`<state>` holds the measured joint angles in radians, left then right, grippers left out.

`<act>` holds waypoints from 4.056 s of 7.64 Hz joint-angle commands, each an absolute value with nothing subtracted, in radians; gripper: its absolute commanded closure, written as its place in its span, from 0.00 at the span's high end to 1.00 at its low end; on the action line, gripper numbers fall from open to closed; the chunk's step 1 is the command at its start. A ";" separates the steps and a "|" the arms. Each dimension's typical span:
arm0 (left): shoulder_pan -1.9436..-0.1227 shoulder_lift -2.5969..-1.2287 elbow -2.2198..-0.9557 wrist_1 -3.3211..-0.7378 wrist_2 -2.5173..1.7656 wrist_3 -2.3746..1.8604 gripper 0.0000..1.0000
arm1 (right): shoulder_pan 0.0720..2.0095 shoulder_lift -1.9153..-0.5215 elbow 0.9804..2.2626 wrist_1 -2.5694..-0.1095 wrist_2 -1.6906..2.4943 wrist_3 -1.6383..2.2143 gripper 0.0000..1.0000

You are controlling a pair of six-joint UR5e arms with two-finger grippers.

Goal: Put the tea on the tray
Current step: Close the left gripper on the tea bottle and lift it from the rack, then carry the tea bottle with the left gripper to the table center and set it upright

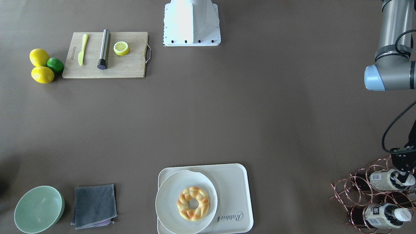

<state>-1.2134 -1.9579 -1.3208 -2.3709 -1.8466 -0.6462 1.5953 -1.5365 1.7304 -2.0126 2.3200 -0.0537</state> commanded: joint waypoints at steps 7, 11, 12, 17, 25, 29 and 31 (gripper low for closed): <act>-1.341 -1.979 -1.503 -2.165 -2.055 -0.641 0.00 | 1.597 -1.549 1.724 -2.013 2.319 -0.055 1.00; -1.422 -1.990 -1.664 -1.953 -2.149 -0.634 0.00 | 1.595 -1.545 1.726 -2.013 2.319 -0.055 1.00; -1.411 -1.997 -1.680 -1.925 -2.142 -0.652 0.00 | 1.597 -1.546 1.730 -2.013 2.321 -0.054 1.00; -1.028 -2.233 -1.816 -1.544 -1.786 -0.926 0.00 | 1.595 -1.543 1.727 -2.013 2.319 -0.055 1.00; -0.470 -2.476 -1.812 -1.382 -1.358 -1.383 0.00 | 1.597 -1.546 1.741 -2.013 2.319 -0.058 1.00; -0.397 -2.467 -1.813 -1.342 -1.258 -1.385 0.00 | 1.597 -1.545 1.741 -2.011 2.319 -0.060 1.00; -0.371 -2.445 -1.813 -1.345 -1.221 -1.387 0.00 | 1.597 -1.543 1.741 -2.011 2.319 -0.060 1.00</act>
<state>-0.3980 -2.4645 -1.8134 -1.3434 -1.2594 -1.3849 1.5969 -1.5450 1.7410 -2.0112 2.3194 -0.0598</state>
